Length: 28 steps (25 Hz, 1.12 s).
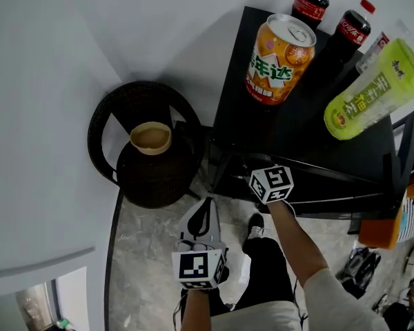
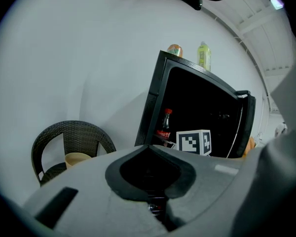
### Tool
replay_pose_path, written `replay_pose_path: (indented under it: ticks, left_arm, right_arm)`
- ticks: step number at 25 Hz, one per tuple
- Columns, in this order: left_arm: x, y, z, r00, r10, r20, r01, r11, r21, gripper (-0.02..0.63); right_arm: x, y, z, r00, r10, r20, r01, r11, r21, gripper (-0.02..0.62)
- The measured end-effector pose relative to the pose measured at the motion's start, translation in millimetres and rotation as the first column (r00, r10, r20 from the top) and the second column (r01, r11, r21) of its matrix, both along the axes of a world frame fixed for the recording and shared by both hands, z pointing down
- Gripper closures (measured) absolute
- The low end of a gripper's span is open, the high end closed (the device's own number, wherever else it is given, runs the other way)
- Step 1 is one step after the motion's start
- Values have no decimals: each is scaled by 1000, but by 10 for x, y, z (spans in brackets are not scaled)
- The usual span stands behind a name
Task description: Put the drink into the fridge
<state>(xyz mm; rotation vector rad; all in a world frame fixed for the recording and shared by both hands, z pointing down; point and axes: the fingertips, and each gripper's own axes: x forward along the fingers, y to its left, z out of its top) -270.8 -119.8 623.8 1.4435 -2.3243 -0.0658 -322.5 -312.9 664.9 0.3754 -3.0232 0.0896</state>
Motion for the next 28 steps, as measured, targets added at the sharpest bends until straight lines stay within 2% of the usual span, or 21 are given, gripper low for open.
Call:
replay_pose_path:
  ticks: [4,7,11,15,19,21,23,26,28]
  left_arm:
    - [61,39,-37,1000,19,5,-19,1000,-1,597]
    - [163,101,-167,999,40,7,-40,999,4,597]
    - [280,326,-528,998,58,-3,-57,998,33,597]
    - [453,567,-878,998,60,9,-60,998,23,597]
    - [499,675,-1179,997,29,75,-31,999,26,597]
    - [643,762,-1314,997,14,77,-17,999,34,597]
    - [924,851,-1468,998,21,51,-23,998,54,597]
    - [1393,901,-1672,998,47,46,-50,996,69,597]
    - [1696,944,-1742,995,60,78,-63,997,47,597]
  right_arm:
    - [35,-17,-13,1000,17,-20,-17,1000,-22,285]
    - [233,7,-55,997,56,-55,-57,998,-34,285]
    - [829,254,-293,994,92,-61,-99,989,-109,287]
    - [1585,670,-632,989,126,-76,-137,979,-153,287]
    - [1925,933,-1113,987,157,-32,-160,974,-158,287]
    - [2120,1064,-1302,985,172,-31,-175,971,-164,287]
    - [2367,1184,-1433,980,199,-30,-200,952,-232,287]
    - [2691,1339,-1573,973,232,3,-212,894,-395,287]
    - [2952,1527,-1636,976,218,9,-195,890,-412,287]
